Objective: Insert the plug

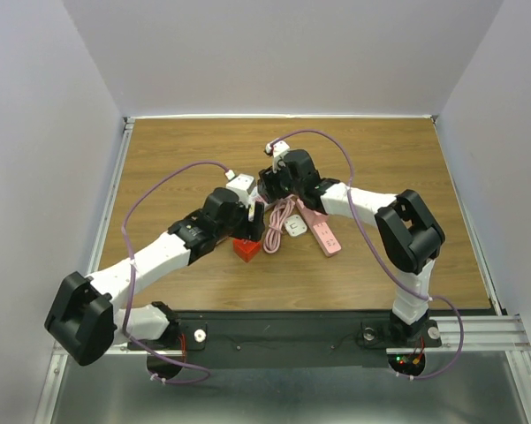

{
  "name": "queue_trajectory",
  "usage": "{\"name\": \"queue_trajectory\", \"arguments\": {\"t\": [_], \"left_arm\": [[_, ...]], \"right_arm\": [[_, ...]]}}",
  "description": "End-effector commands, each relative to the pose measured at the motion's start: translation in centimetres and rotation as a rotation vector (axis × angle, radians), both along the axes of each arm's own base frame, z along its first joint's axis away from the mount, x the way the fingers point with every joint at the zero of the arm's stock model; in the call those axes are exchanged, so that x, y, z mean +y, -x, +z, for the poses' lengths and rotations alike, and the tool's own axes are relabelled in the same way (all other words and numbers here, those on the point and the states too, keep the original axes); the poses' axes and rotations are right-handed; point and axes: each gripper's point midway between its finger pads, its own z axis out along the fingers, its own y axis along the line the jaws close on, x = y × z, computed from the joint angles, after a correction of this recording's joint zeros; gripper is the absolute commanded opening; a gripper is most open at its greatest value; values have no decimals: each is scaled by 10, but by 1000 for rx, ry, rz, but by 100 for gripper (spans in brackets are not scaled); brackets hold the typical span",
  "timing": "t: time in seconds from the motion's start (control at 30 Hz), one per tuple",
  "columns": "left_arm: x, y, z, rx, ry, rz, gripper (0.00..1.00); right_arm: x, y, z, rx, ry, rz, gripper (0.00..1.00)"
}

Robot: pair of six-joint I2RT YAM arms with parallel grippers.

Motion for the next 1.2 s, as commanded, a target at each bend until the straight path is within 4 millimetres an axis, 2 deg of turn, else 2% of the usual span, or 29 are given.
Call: {"name": "queue_trajectory", "arguments": {"t": [0.0,0.27,0.57,0.67,0.7,0.83,0.87,0.9,0.93,0.97,1.0,1.03,1.07,1.1,1.13,1.17], "left_arm": [[9,10,-24,52,-81,54,88],[8,12,-33,60,-144,73,90],[0,19,-64,138,-209,25,90],[-1,23,-70,160,-222,19,79],[-2,24,-70,168,-225,14,64],[-5,29,-73,189,-221,-4,39],[-5,31,-73,198,-219,-14,25],[-6,31,-73,202,-217,-18,15],[-6,32,-72,203,-213,-20,0],[-8,32,-70,202,-205,-21,0],[-14,32,-64,199,-180,-37,0],[-17,32,-55,188,-154,-47,0],[-22,31,-49,185,-124,-47,0],[-33,32,-37,181,-70,-86,0],[-36,29,-26,171,-30,-87,0],[-41,28,-18,172,8,-89,0]], "right_arm": [[-37,83,-111,440,205,-32,0],[-36,84,-108,441,194,-24,1],[-35,80,-99,423,183,-37,1],[-34,76,-94,418,167,-43,0],[-33,75,-91,415,161,-43,1],[-30,66,-75,386,134,-50,0],[-29,64,-69,373,125,-51,1],[-27,60,-61,357,115,-54,3],[-27,56,-51,336,102,-61,7],[-26,54,-44,323,94,-64,13],[-28,49,-35,306,88,-78,27],[-27,46,-26,289,77,-84,36],[-27,42,-9,259,54,-87,44],[-31,36,2,236,44,-108,61],[-34,32,13,214,32,-123,69],[-35,26,36,173,0,-127,79]]}}
